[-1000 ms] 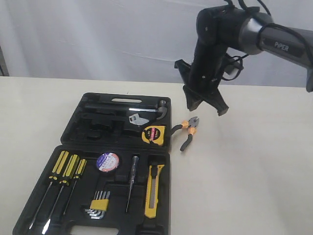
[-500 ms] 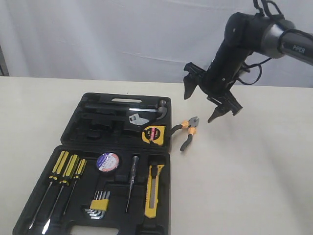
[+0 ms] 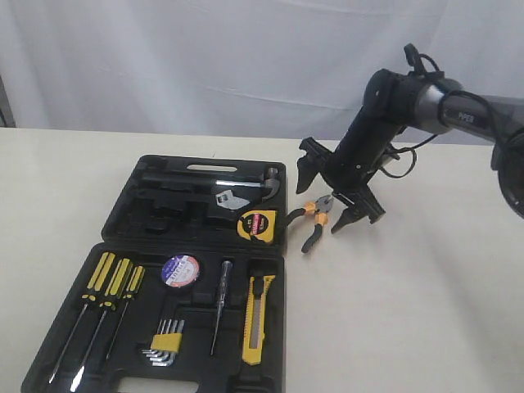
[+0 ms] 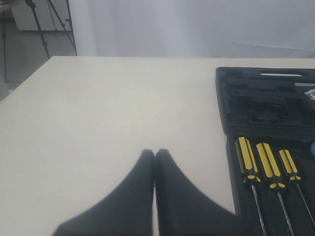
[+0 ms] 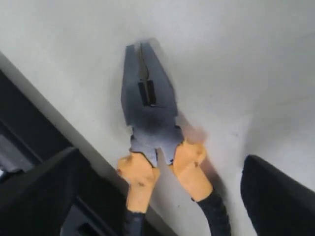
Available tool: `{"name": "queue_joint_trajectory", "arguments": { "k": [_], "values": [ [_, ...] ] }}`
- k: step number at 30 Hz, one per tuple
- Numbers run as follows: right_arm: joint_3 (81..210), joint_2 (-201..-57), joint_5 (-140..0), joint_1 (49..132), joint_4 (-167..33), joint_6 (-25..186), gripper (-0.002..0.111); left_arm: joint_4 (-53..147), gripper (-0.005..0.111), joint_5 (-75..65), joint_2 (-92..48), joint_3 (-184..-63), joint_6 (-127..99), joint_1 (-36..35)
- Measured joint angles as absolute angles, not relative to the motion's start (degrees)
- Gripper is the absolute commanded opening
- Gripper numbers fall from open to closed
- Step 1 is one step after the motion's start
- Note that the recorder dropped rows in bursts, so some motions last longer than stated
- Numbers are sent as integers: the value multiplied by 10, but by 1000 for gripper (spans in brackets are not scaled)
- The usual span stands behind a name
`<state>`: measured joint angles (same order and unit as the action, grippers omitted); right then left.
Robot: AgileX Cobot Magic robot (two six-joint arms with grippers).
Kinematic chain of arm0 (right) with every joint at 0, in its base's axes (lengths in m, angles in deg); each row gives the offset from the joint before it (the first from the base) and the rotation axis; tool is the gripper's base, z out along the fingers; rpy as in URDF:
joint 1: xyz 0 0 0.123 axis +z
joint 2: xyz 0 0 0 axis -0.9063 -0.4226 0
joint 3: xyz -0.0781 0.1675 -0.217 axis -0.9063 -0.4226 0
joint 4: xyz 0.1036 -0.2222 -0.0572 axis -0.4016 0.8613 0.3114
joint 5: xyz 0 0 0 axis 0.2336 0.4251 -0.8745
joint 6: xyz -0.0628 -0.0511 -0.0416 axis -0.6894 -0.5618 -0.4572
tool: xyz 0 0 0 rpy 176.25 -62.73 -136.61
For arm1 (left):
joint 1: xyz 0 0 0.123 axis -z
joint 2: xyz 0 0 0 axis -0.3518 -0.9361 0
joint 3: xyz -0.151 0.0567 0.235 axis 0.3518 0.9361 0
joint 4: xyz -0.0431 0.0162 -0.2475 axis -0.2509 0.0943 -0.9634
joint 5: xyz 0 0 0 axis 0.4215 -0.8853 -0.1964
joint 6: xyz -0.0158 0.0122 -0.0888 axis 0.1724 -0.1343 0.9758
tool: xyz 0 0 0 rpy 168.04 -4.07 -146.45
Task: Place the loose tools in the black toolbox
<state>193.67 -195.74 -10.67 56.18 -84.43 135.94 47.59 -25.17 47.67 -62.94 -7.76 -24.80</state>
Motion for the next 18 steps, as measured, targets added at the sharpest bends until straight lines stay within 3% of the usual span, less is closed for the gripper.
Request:
{"name": "queue_joint_trajectory", "arguments": {
  "k": [8,14,18],
  "values": [
    [1938,-1969,-126,565,-870,1361,83,476,0,-252,477,-629,-78,-248],
    [1941,-1978,-129,570,-900,1361,62,476,0,-252,477,-629,-78,-248],
    [1943,-1982,-128,570,-906,1378,61,476,0,-252,477,-629,-78,-248]
  ]
}}
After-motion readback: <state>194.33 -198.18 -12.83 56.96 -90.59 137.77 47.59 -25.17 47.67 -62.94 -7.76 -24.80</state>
